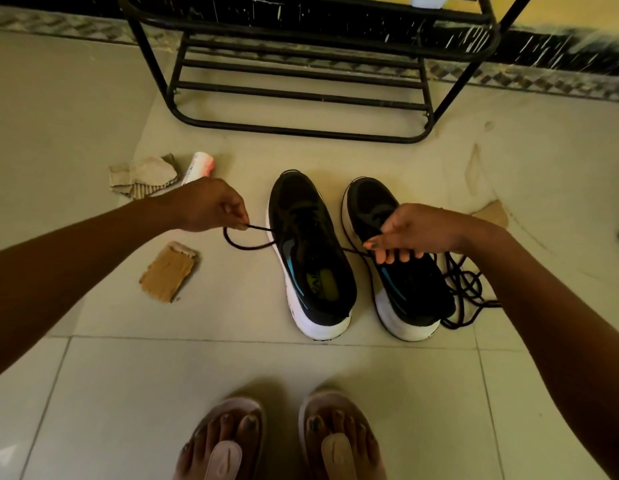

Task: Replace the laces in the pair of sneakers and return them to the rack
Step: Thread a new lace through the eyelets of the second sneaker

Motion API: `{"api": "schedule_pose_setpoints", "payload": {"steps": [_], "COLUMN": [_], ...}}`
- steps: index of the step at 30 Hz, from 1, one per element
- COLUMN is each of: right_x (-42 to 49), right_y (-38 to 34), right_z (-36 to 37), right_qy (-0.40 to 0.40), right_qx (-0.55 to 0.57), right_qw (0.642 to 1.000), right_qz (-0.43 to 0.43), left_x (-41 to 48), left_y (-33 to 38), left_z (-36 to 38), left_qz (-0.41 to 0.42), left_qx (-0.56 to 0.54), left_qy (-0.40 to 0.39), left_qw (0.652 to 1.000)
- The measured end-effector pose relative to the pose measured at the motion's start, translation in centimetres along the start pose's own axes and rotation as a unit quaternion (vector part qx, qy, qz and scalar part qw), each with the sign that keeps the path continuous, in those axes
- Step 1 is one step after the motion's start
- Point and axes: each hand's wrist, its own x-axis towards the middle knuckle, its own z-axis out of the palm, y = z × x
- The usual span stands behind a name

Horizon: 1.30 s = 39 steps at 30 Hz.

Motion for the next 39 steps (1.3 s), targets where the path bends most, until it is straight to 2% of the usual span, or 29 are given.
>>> {"api": "schedule_pose_setpoints", "payload": {"steps": [4, 5, 7, 9, 13, 16, 19, 25, 27, 29, 33, 34, 35, 37, 39], "right_x": [0.4, 0.5, 0.8, 0.9, 1.1, 2.0, 2.3, 1.5, 1.2, 0.8, 0.2, 0.1, -0.1, -0.4, -0.8], "right_y": [-0.7, -0.6, -0.6, -1.0, -2.7, -2.6, -2.3, -2.3, -2.5, -2.9, -3.8, -4.0, -4.3, -4.9, -5.7], "right_z": [0.1, 0.2, 0.6, 1.1, 3.5, 5.4, 5.9, 5.1, 4.9, 4.6, 4.4, 4.3, 4.4, 4.4, 4.6], "right_qy": [0.045, 0.079, 0.194, 0.272, 0.171, 0.196, 0.229, 0.170, 0.152, 0.135, 0.105, 0.105, 0.107, 0.112, 0.106], "right_qx": [-0.027, -0.011, 0.011, -0.012, -0.014, -0.064, -0.028, 0.005, 0.000, -0.013, -0.062, -0.070, -0.079, -0.096, -0.117], "right_qw": [0.999, 0.997, 0.981, 0.961, 0.981, 0.974, 0.969, 0.984, 0.987, 0.989, 0.991, 0.990, 0.990, 0.987, 0.983], "right_qz": [0.011, 0.020, 0.018, -0.039, -0.094, -0.095, -0.083, -0.045, -0.048, -0.054, -0.055, -0.056, -0.056, -0.064, -0.089], "left_x": [0.4, 0.4, 0.3, 0.1, 0.5, 0.7, 0.6, 0.3, 0.2, 0.1, 0.0, -0.1, -0.3, -0.5, -0.6], "left_y": [-0.3, -0.1, 1.0, 2.7, 5.2, 5.9, 5.6, 4.5, 4.7, 5.0, 5.6, 5.9, 6.1, 6.6, 7.2], "left_z": [0.2, 0.3, 0.8, 1.4, 3.1, 3.6, 3.3, 4.2, 4.2, 4.1, 4.0, 3.8, 3.6, 3.1, 3.0], "left_qz": [0.006, 0.020, 0.061, 0.105, 0.146, 0.141, 0.136, 0.062, 0.035, -0.008, -0.097, -0.120, -0.148, -0.191, -0.212], "left_qx": [0.071, 0.076, 0.038, -0.015, -0.019, -0.001, 0.030, 0.095, 0.049, -0.073, -0.244, -0.304, -0.392, -0.565, -0.653], "left_qy": [-0.008, -0.003, 0.021, 0.051, 0.057, 0.070, 0.095, 0.041, 0.013, -0.033, -0.086, -0.085, -0.088, -0.102, -0.099], "left_qw": [0.997, 0.997, 0.997, 0.993, 0.987, 0.987, 0.986, 0.993, 0.998, 0.997, 0.961, 0.941, 0.904, 0.796, 0.720]}}
